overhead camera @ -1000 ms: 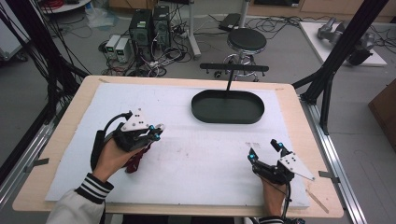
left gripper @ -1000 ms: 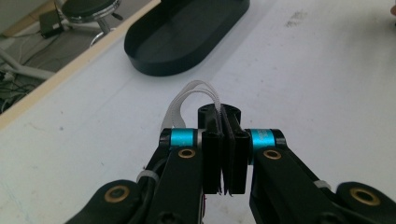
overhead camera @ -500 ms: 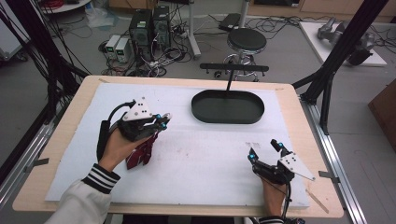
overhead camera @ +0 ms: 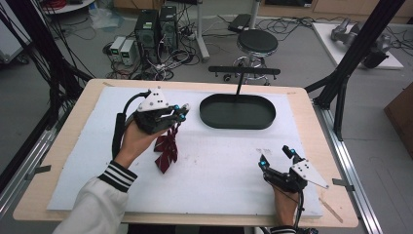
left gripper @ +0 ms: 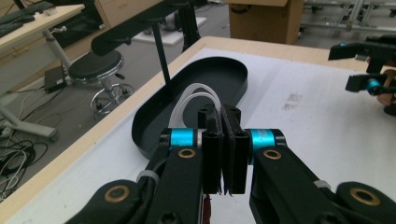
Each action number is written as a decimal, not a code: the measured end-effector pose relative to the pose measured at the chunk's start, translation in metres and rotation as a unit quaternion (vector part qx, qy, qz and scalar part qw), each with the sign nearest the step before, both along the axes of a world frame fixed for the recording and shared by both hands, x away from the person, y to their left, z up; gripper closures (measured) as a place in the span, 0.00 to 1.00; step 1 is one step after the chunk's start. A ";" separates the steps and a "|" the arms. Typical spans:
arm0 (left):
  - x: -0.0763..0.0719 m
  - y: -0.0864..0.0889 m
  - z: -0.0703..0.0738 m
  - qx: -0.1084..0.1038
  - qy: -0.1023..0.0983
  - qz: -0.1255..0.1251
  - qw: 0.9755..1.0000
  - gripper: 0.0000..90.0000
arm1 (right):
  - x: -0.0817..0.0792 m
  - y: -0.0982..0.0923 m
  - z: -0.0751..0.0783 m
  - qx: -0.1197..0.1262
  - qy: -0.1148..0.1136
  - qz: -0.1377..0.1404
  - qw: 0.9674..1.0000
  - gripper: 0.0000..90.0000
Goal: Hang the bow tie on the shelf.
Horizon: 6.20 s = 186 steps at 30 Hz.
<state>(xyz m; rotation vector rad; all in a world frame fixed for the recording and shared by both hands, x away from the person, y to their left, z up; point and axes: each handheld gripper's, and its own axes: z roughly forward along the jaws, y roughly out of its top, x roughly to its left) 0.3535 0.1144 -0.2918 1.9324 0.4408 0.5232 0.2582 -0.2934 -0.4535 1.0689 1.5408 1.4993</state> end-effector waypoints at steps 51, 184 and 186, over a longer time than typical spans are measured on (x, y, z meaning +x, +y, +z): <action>0.123 -0.051 0.010 -0.101 0.014 -0.073 0.992 0.97 | 0.001 0.000 0.000 0.001 0.002 0.000 1.000 0.12; -0.004 0.151 -0.100 -0.113 -0.036 0.121 0.986 0.17 | 0.000 0.000 0.000 0.000 0.000 -0.005 1.000 0.12; -0.022 0.159 -0.113 -0.119 -0.050 0.136 0.982 0.17 | 0.000 0.001 0.000 0.000 0.000 -0.005 1.000 0.12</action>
